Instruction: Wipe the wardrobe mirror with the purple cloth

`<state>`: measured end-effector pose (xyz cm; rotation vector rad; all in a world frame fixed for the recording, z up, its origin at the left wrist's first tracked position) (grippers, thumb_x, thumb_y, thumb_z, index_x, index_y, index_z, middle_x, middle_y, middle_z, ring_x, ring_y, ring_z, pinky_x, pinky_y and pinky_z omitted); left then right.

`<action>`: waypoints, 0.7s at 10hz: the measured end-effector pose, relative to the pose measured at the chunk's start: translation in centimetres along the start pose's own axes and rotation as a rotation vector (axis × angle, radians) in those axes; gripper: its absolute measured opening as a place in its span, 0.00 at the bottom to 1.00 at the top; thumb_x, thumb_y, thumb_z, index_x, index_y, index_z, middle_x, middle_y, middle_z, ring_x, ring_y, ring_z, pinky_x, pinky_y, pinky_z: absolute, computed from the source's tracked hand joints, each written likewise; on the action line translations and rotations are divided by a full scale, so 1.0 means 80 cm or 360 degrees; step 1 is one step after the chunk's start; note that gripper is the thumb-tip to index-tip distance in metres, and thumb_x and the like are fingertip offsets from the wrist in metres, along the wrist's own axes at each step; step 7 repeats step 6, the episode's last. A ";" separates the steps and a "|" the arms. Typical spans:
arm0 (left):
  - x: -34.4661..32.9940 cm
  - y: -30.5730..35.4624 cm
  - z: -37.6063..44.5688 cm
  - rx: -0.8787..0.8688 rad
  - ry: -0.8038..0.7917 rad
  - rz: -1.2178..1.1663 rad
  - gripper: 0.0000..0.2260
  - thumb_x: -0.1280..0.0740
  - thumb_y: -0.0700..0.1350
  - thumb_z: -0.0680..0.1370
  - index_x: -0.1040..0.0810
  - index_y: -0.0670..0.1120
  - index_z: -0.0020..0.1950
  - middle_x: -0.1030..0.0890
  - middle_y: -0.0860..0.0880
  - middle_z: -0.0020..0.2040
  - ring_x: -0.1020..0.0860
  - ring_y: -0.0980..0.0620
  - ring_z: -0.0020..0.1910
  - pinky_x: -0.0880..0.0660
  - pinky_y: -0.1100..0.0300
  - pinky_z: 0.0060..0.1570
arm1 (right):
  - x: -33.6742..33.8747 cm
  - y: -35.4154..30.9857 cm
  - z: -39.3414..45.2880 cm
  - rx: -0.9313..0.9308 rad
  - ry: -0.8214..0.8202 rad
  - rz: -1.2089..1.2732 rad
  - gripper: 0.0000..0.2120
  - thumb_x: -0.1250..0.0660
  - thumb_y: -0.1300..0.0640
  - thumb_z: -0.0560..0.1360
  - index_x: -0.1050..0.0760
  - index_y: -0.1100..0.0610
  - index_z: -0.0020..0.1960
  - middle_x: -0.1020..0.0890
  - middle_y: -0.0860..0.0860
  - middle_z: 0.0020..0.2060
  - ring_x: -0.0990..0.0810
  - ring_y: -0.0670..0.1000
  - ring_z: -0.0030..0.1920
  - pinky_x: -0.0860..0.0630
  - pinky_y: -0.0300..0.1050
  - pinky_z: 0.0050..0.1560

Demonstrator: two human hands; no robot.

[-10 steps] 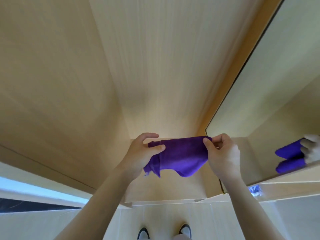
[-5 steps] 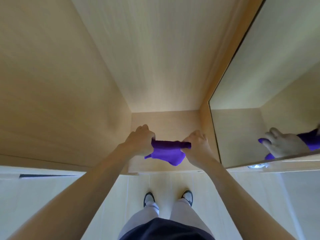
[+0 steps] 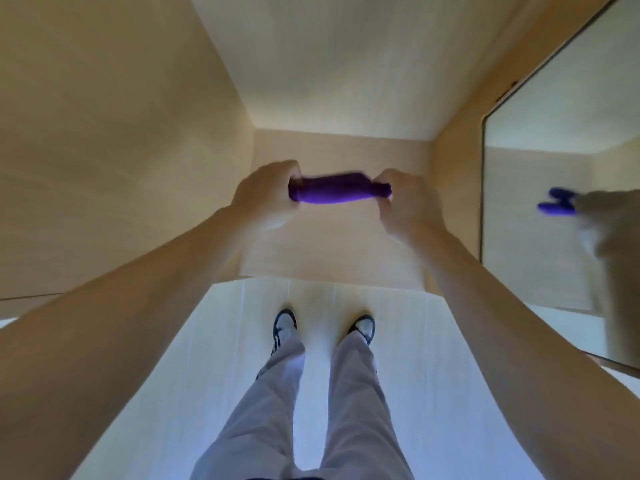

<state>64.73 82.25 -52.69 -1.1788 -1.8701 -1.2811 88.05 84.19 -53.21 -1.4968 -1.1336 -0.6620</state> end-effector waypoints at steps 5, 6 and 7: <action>-0.289 -0.122 -0.045 0.0015 -0.1137 0.0631 0.16 0.37 0.34 0.76 0.25 0.43 0.63 0.21 0.44 0.60 0.21 0.41 0.59 0.22 0.48 0.56 | -0.300 0.136 -0.094 -0.0557 -0.1202 0.0014 0.20 0.38 0.61 0.74 0.23 0.53 0.64 0.20 0.53 0.62 0.22 0.57 0.61 0.23 0.53 0.62; -0.271 -0.124 -0.031 0.0215 -0.1041 0.0363 0.14 0.36 0.37 0.77 0.22 0.42 0.62 0.19 0.43 0.60 0.20 0.40 0.59 0.22 0.46 0.59 | -0.279 0.130 -0.085 -0.0571 -0.1063 0.0128 0.18 0.38 0.60 0.75 0.23 0.53 0.64 0.19 0.53 0.61 0.22 0.56 0.62 0.24 0.52 0.63; -0.271 -0.124 -0.031 0.0215 -0.1041 0.0363 0.14 0.36 0.37 0.77 0.22 0.42 0.62 0.19 0.43 0.60 0.20 0.40 0.59 0.22 0.46 0.59 | -0.279 0.130 -0.085 -0.0571 -0.1063 0.0128 0.18 0.38 0.60 0.75 0.23 0.53 0.64 0.19 0.53 0.61 0.22 0.56 0.62 0.24 0.52 0.63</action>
Point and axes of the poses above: each hand's wrist, its own z-axis towards the middle knuckle, its own x-axis out of the back of the hand, y = z × x, the point moved 4 cm from there along z, towards the middle knuckle
